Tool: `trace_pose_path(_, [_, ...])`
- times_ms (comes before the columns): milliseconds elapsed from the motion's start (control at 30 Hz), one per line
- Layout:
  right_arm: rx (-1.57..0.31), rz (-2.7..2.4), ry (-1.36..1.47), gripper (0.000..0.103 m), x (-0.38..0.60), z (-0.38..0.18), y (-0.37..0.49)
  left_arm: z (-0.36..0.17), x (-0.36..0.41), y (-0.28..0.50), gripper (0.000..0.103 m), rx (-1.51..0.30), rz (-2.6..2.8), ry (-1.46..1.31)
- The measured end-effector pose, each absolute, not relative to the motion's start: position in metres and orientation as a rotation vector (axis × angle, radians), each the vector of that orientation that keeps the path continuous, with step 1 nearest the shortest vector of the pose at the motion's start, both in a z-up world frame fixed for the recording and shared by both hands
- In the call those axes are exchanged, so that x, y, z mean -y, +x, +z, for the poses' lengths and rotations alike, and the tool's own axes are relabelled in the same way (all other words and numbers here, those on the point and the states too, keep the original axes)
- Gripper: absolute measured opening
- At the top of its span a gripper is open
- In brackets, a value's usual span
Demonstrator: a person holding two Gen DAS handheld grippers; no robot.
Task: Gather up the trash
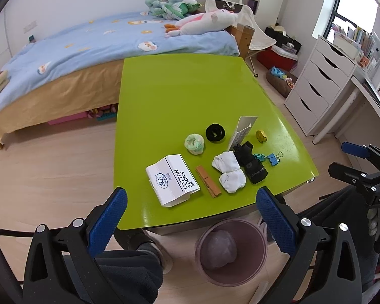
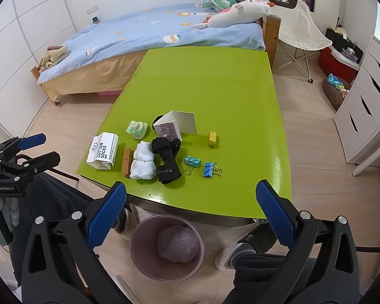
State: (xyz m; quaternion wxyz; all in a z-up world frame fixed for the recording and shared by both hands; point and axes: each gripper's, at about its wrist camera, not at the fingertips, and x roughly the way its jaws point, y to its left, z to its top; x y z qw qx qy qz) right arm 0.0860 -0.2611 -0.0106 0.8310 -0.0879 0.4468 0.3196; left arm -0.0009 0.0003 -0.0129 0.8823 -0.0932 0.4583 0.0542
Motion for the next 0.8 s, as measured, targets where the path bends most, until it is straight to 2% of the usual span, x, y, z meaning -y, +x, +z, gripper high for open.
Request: trace_pose_path(800, [-0.954, 0.701, -0.179, 0.1, 0.2569, -0.0112, 0.0837, -0.0112, 0.0005, -0.0017, 0.098, -0.959, 0.113, -0.192])
